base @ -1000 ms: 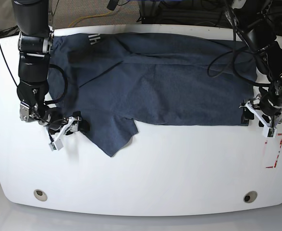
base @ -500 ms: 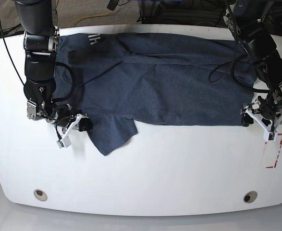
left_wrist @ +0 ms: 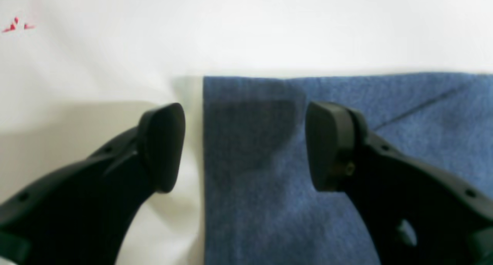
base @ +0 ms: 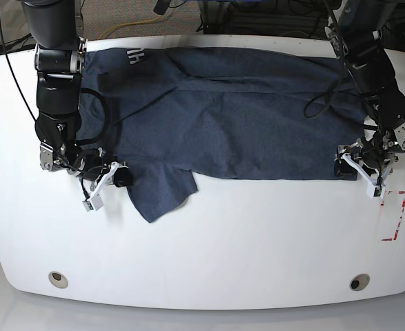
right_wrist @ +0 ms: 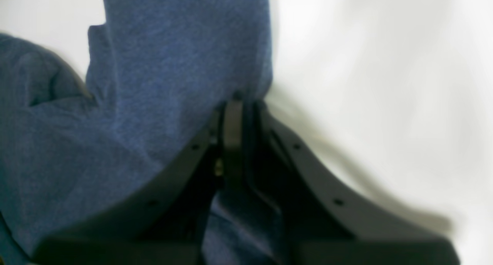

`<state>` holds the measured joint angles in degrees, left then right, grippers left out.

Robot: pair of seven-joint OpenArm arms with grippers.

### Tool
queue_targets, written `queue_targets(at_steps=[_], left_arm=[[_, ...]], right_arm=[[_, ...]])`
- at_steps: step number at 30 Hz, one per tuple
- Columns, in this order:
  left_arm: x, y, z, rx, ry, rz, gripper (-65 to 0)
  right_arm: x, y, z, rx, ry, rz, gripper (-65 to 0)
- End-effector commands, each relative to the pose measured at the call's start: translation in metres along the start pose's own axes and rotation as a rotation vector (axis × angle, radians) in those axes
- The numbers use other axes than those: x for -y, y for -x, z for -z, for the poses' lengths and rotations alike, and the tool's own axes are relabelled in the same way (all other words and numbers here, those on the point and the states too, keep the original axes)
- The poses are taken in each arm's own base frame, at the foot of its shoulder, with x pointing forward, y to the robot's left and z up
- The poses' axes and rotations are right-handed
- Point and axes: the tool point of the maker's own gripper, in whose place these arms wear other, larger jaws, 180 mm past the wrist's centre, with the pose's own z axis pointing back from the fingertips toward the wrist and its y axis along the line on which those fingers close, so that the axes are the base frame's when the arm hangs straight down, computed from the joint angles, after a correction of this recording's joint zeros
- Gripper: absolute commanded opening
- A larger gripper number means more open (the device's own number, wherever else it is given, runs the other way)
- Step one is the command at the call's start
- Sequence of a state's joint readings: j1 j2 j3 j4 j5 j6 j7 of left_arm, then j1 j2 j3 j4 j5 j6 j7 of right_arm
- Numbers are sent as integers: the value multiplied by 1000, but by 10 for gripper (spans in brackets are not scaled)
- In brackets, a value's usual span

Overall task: Fold the T-shirt properly
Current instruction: 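Grasp the shirt hem corners with both grippers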

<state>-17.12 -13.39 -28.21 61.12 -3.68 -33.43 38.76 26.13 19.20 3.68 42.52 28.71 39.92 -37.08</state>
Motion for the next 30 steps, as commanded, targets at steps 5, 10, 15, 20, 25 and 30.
queue_targets(at_steps=[5,10,15,20,25,30], left_arm=[[-6,-13,3,55,7,-24,-190],[-2,-5,13,33,31,-54,-196],[6,-3,17,17,46,-31,-276],[7,-4,17,18,50,-26,-592],[7,-13,13,43,52,-10,-618],[16,-55,-8,147,65,116,-619]], right_arm=[[4,-15,-6,22,12,-21,-606],[3,-15,-5,23,10,-22,-606],[3,-15,-5,23,10,-22,-607],[-4,-35,-11,65,8,-77,-650],[-15,-48,-19,73,10,-152,-650],[-27,-71,-34,95,24,-251,-650]])
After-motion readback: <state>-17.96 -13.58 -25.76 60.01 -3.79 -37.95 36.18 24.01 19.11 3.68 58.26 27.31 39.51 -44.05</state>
